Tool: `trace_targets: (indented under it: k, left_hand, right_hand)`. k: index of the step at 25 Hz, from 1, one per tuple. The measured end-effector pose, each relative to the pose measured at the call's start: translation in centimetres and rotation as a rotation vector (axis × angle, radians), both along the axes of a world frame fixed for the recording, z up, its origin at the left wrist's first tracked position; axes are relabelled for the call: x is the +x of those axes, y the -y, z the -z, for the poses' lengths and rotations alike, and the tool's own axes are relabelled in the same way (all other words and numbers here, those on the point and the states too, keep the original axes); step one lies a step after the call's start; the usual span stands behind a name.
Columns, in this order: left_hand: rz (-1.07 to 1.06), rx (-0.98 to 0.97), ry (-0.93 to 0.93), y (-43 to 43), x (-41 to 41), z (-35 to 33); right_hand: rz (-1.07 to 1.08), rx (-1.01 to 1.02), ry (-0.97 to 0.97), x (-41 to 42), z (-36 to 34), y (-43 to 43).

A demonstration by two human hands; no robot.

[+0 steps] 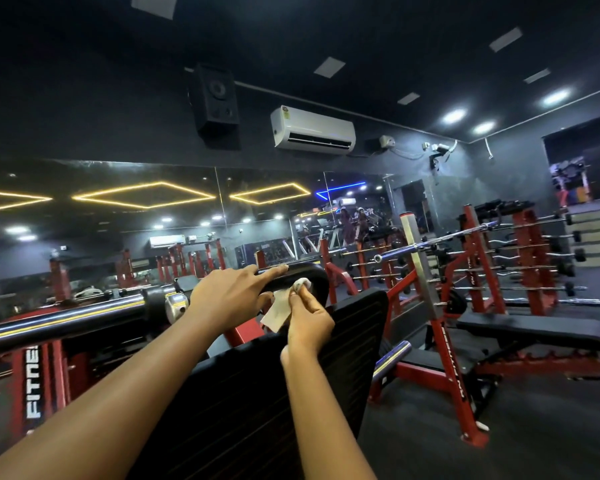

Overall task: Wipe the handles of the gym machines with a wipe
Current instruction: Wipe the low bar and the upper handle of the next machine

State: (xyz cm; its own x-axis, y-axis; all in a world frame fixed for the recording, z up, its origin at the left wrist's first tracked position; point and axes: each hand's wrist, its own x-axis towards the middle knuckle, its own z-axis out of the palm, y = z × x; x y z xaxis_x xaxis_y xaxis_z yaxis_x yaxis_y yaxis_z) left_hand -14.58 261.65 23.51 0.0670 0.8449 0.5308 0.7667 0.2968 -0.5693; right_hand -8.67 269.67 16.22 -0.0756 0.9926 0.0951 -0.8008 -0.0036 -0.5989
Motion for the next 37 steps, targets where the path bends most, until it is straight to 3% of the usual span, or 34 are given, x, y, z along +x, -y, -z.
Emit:
trace_targets:
  k: [5, 9, 13, 17, 20, 23, 29, 34, 37]
  left_hand:
    - [-0.011, -0.029, 0.124, 0.6, 0.3, -0.6]
    - [0.026, 0.053, 0.241, 3.8, 0.0, -0.8]
    - [0.090, 0.127, 0.373, 7.9, -2.3, 0.2]
    - [0.283, 0.168, 0.581, 9.0, -3.6, 1.6]
    - [0.372, 0.230, 0.630, 8.8, -3.7, 1.9]
    - [0.418, 0.242, 0.673, 8.7, -4.1, 2.1]
    - [0.460, 0.228, 0.680, 8.5, -4.4, 2.1]
    - [0.491, 0.265, 0.723, 9.1, -4.6, 2.3]
    - [0.523, 0.384, 0.751, 9.9, -4.9, 3.0]
  right_hand:
    - [0.376, 0.182, 0.350, 2.7, -1.4, 0.7]
    - [0.462, 0.417, 0.650, 2.8, -2.8, 2.8]
    - [0.485, 0.591, 0.798, 1.9, -2.4, 6.3]
    - [0.450, 0.855, 0.806, 1.1, -1.1, 9.6]
    - [0.526, 0.688, 0.731, 2.5, -2.0, 6.5]
    - [0.562, 0.531, 0.907, 3.1, -2.8, 3.6]
    - [0.608, 0.667, 1.041, 1.5, -2.6, 7.2]
    - [0.553, 0.989, 1.002, 1.0, -1.8, 11.1]
    - [0.604, 0.858, 1.120, 2.2, -4.2, 7.8]
